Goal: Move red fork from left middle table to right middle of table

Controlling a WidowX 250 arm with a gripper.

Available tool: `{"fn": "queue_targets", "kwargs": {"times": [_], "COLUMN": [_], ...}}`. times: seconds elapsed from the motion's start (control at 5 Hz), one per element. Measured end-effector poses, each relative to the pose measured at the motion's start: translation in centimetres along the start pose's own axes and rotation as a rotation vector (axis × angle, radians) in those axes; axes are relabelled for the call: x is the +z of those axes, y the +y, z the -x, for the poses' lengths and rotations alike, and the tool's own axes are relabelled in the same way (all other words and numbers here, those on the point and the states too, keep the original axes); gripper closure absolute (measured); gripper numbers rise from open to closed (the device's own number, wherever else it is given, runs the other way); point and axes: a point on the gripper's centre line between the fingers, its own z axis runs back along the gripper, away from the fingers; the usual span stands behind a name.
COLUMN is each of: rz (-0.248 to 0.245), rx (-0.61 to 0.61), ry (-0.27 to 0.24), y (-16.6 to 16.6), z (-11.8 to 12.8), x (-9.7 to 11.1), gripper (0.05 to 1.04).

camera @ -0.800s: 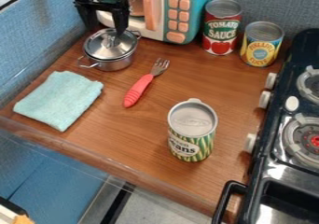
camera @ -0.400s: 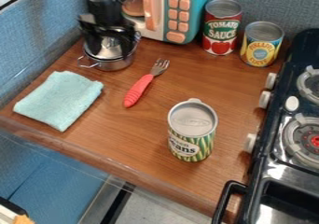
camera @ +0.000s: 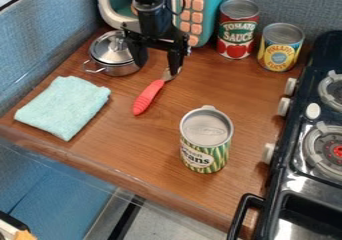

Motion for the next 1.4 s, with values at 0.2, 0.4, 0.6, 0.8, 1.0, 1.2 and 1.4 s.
{"fn": "queue_targets", "kwargs": {"times": [0.2,0.4,0.6,0.8,1.0,1.2,1.4], "rz": [-0.012,-0.040,-0.052,-0.052,-0.052,-0.056,-0.060], "rx": [-0.018,0.008,0.036,0.047,0.051,0.048,0.052], "ry": [-0.003,0.002,0.065,0.105,0.115,0.114,0.115], "y": [-0.7,0.3,1.5,1.6,1.6,1.7,1.6], "z": [0.5,0.8,1.8,2.0,1.9,1.8,1.7], "x": [-0.6,-1.1,-2.9,-4.6,-5.3,-5.3,-5.3], "gripper": [0.084,0.083,0.083,0.083,0.137,0.442,0.685]}}
